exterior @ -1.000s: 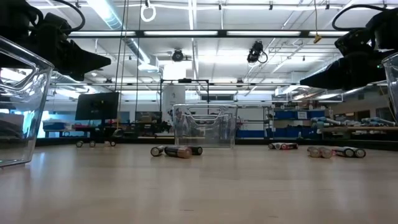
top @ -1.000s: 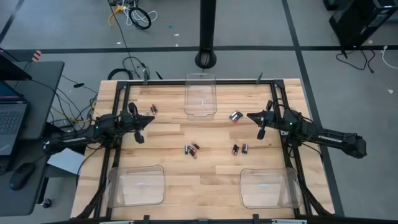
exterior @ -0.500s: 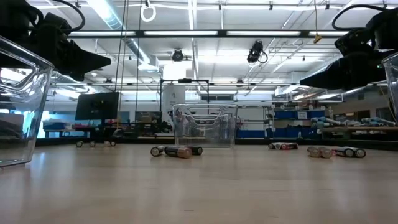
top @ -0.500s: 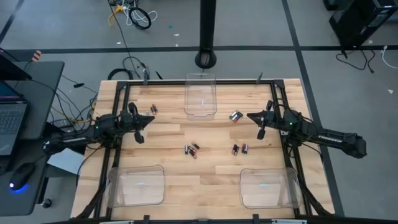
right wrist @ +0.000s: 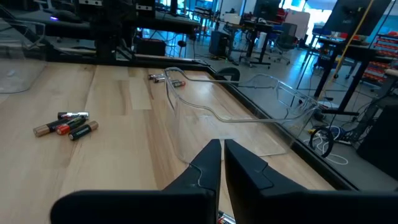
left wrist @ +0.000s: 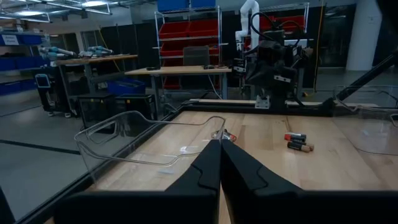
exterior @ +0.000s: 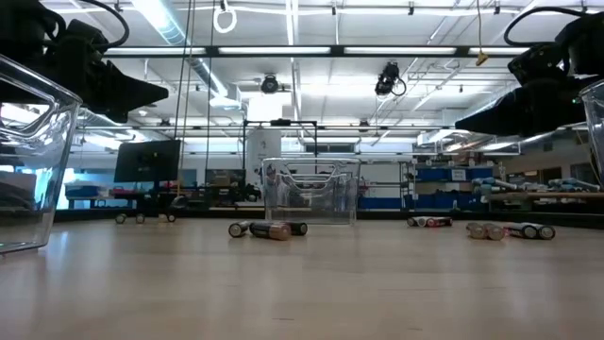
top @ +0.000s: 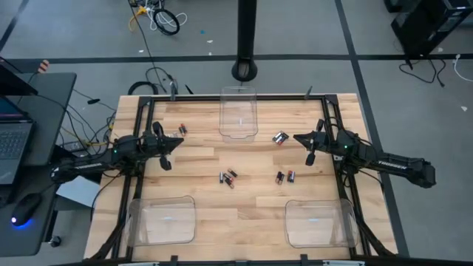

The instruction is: Sort batteries

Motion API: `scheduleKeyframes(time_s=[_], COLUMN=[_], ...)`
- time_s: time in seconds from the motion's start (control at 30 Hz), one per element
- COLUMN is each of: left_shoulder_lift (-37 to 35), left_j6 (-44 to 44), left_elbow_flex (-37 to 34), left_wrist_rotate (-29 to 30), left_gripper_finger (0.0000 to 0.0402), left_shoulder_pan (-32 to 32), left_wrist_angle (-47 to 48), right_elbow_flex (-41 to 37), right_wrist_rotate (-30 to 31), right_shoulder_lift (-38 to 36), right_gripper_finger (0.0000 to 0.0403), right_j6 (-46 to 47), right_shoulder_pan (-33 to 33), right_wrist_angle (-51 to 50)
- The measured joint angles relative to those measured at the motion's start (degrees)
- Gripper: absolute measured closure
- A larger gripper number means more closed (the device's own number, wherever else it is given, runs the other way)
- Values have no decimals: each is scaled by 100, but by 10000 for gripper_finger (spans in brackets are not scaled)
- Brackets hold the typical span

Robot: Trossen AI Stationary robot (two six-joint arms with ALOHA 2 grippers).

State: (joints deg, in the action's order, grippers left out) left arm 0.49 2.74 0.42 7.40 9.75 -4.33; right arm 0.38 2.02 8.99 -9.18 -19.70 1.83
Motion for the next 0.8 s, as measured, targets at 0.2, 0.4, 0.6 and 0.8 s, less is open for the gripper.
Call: scheduleKeyframes(time_s=[0.2,0.4,0.6,0.8], left_shoulder_lift=[0,0,0,0], left_j6=[-1,0,-2,0], left_elbow_flex=[0,-1,0,-1], left_wrist_rotate=[0,-2,0,-1], left_gripper_finger=[385,385,385,385], left_shoulder_pan=[0,-1,-1,0], left_wrist_angle=[-1,1,-1,0], right_elbow_flex=[-1,-1,23,525], right_wrist_rotate=[-2,-7,-7,-101], right_shoulder_lift=[0,0,22,497], right_gripper_finger=[368,369,384,394], right_j6=[47,-2,381,649], right_shoulder_pan=[0,0,0,139], right_wrist_angle=[108,1297,2530,1753])
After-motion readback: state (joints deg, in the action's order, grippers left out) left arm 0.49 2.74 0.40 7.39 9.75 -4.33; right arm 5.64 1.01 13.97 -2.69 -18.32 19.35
